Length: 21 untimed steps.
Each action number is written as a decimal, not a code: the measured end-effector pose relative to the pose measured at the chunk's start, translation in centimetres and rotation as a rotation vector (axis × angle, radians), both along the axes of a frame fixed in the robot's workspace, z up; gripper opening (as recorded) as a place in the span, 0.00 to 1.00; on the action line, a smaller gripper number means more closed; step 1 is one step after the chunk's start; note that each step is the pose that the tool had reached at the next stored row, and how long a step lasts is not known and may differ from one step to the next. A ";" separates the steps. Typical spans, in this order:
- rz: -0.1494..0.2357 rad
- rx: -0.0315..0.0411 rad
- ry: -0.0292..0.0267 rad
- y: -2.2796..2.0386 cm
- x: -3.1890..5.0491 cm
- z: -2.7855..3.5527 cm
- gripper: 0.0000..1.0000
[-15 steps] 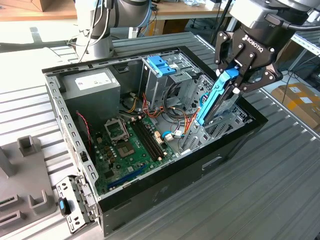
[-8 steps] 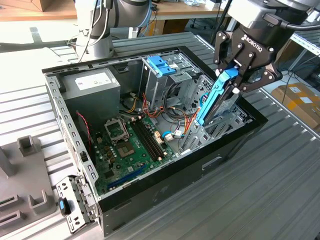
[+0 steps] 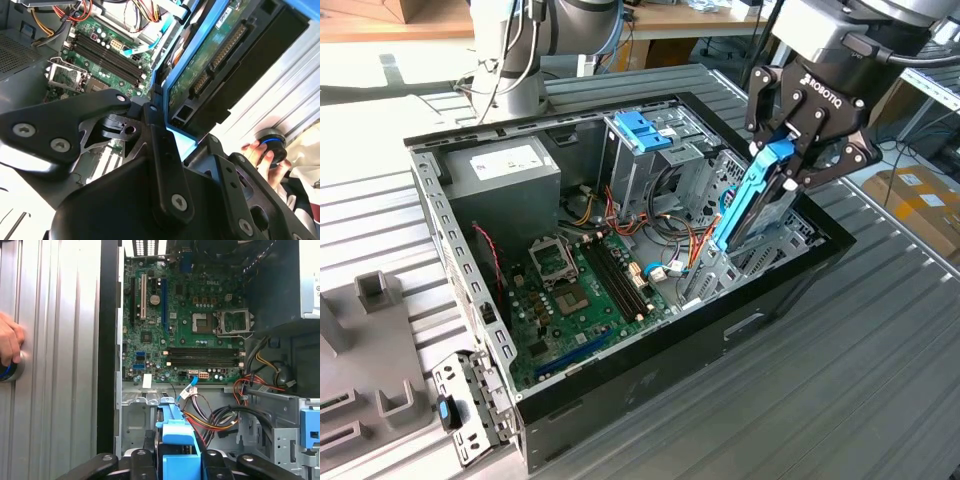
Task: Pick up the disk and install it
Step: 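Insert the disk into the insertion slot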
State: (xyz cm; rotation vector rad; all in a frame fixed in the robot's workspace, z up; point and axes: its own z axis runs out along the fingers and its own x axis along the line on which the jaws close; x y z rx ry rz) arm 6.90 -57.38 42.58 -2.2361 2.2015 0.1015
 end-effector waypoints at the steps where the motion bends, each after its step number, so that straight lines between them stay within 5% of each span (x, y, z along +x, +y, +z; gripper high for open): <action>1: 0.000 0.0000 0.0000 0.00 -0.01 -0.07 0.37; 21: 0.000 0.0000 0.0000 0.00 -0.03 -0.84 0.37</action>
